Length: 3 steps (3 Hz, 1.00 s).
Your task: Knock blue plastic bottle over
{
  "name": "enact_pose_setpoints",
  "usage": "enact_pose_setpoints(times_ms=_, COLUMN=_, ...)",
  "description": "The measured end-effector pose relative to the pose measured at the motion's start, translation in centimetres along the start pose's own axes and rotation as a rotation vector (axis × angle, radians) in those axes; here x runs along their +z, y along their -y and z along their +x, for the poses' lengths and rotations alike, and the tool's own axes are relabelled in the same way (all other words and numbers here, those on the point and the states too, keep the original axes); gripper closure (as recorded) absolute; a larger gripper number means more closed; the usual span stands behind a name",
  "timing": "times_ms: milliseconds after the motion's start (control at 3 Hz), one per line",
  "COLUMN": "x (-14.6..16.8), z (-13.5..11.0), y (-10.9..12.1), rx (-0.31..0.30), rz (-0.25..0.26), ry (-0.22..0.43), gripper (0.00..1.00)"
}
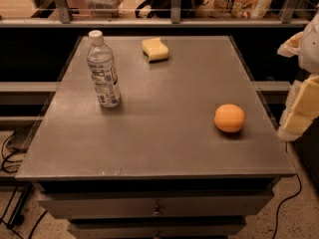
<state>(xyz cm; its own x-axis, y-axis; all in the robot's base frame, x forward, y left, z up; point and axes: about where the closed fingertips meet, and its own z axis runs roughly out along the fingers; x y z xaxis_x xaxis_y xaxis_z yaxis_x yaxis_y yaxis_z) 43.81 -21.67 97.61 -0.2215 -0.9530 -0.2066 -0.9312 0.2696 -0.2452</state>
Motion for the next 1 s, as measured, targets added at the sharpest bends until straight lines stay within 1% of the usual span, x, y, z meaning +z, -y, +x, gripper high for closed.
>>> enact_pose_setpoints(times_ms=333, x=0.0, z=0.0, y=0.0, rx=0.000, rz=0.000, ry=0.000, gripper=0.00)
enact_pose_setpoints(times_ms=667, x=-0.1, z=-0.3, y=0.2, rx=-0.022, rz=0.006, ry=0.055, gripper=0.00)
enact_pose_setpoints(times_ms=1000, x=0.5, z=-1.1, y=1.0, rx=-0.060, rz=-0.012, ry=0.204, gripper=0.00)
